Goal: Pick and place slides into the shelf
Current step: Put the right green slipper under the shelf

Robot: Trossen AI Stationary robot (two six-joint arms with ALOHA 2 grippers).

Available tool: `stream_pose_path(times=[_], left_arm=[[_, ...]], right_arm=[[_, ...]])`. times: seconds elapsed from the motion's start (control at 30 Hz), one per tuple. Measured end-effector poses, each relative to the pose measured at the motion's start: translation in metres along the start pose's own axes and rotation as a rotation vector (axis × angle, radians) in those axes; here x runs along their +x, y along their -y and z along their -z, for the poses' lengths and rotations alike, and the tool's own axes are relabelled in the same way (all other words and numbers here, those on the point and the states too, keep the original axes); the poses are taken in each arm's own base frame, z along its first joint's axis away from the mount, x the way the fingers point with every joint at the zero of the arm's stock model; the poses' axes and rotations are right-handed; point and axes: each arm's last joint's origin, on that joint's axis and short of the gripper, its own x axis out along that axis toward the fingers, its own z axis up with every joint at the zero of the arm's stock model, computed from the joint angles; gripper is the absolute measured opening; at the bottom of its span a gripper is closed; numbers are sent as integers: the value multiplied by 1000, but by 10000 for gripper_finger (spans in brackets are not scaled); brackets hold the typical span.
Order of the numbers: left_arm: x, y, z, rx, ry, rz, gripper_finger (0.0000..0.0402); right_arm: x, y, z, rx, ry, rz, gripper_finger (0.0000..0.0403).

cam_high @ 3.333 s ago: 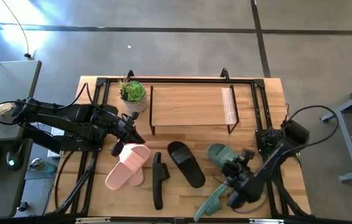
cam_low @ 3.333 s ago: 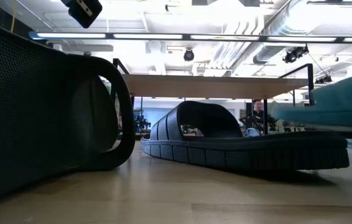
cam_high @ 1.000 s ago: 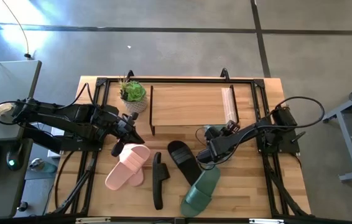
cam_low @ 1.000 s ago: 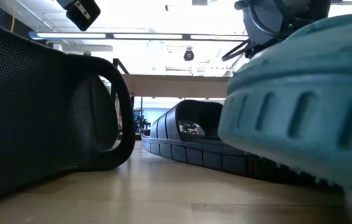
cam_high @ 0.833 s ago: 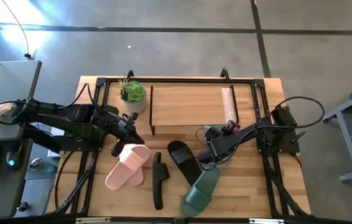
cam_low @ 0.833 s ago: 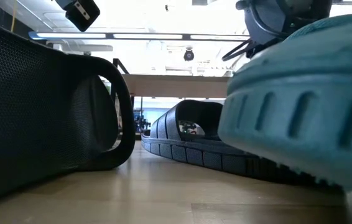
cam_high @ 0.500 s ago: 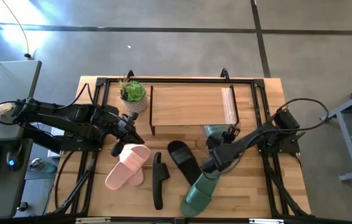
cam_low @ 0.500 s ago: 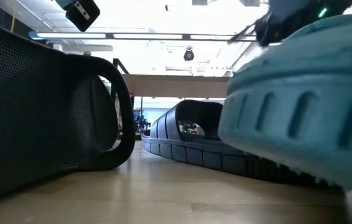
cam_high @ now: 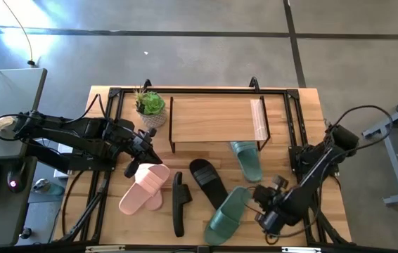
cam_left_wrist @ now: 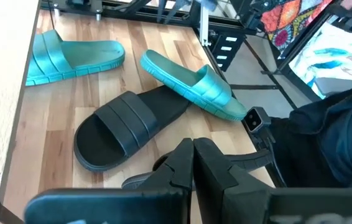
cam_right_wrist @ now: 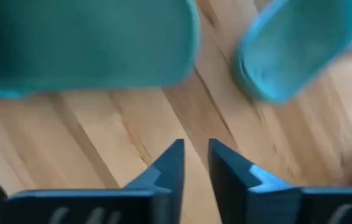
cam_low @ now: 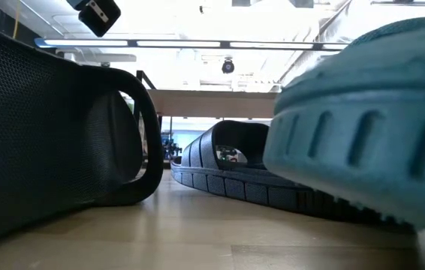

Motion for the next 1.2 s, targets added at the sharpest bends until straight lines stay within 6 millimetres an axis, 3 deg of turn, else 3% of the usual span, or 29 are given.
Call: stream_pose_path(times=[0.13, 0.33, 0.53, 0.73, 1.2], left_arm=[[0, 0, 0, 8, 0, 0, 1], [0, 0, 0, 8, 0, 0, 1], [0, 0, 0, -7, -2, 0, 1], [0, 0, 1, -8, -5, -1, 1], [0, 0, 1, -10, -8, -2, 1]], right_arm=[[23, -3, 11, 25, 59, 1, 6], [74, 12, 12, 63, 106, 31, 2], [99, 28, 10, 65, 91, 79, 1], [113, 34, 1, 43, 117, 62, 0], [124, 59, -33, 134, 138, 210, 0]])
